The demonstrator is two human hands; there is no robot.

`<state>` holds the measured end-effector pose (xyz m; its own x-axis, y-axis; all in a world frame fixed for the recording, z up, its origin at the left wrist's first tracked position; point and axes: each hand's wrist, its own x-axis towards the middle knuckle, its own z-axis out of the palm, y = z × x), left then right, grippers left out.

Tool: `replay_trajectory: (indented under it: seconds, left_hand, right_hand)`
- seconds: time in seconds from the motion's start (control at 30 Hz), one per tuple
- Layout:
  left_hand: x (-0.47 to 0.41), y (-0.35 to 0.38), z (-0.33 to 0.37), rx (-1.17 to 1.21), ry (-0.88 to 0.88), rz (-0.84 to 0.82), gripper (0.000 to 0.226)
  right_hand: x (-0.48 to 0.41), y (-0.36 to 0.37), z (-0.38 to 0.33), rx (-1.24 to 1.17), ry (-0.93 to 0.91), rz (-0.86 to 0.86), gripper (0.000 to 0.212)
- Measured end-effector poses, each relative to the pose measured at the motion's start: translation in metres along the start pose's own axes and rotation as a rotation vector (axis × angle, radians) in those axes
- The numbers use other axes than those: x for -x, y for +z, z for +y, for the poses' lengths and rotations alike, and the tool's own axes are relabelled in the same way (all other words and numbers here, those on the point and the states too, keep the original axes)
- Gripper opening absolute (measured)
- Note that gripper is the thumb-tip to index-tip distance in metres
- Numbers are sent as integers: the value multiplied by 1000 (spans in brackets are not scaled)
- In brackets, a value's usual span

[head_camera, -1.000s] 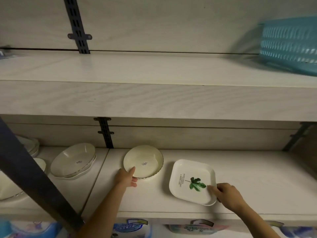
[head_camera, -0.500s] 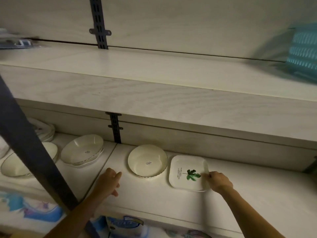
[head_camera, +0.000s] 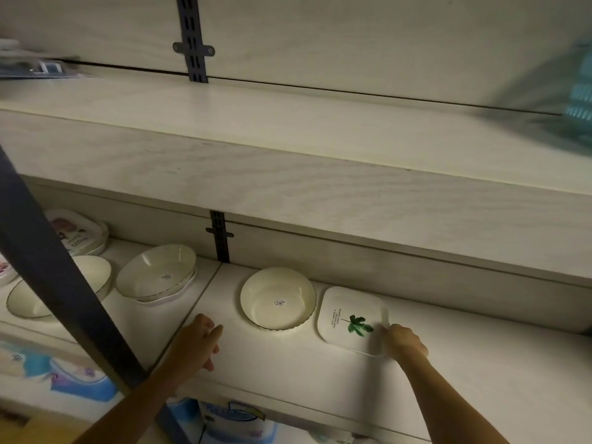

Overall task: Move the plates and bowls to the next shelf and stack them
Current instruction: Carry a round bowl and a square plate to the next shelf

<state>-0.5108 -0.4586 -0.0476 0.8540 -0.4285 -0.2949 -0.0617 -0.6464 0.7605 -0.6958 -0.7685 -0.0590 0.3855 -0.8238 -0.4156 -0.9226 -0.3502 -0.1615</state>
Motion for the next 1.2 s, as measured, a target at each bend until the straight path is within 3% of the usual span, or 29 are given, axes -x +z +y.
replay_trajectory:
  seconds: [0.17,0.4,0.6,0.77,0.9,1.03,1.1,1.2]
  left_hand:
    - [8,-1,8,-193,172,5,12]
    - [27,-9,27,-490,465,62,23]
    - [57,-29,21,-517,563,126,33]
    - [87,-58,11,-403,511,69,62]
    - [108,-88,1,-356,476,114,33]
    - [128,-125,-14,-303,483,19,44]
    - [131,-145,-28,-357,487,-10,25]
    - [131,-182,-57,-428,541,16,19]
  right_hand:
    - [19,-9,4,65,-20,135,35]
    - [99,-35,1,195,-472,244,40]
    - [168,-36,-30,266,-745,220,45]
    - [201,-28,-64,290,-894,208,45]
    - [227,-19,-91,293,-997,224,44]
    - [253,-6,-124,296,-1056,220,43]
    - [268,4,-142,290,-1077,225,42]
    - [295,25,-175,255,-1093,186,39]
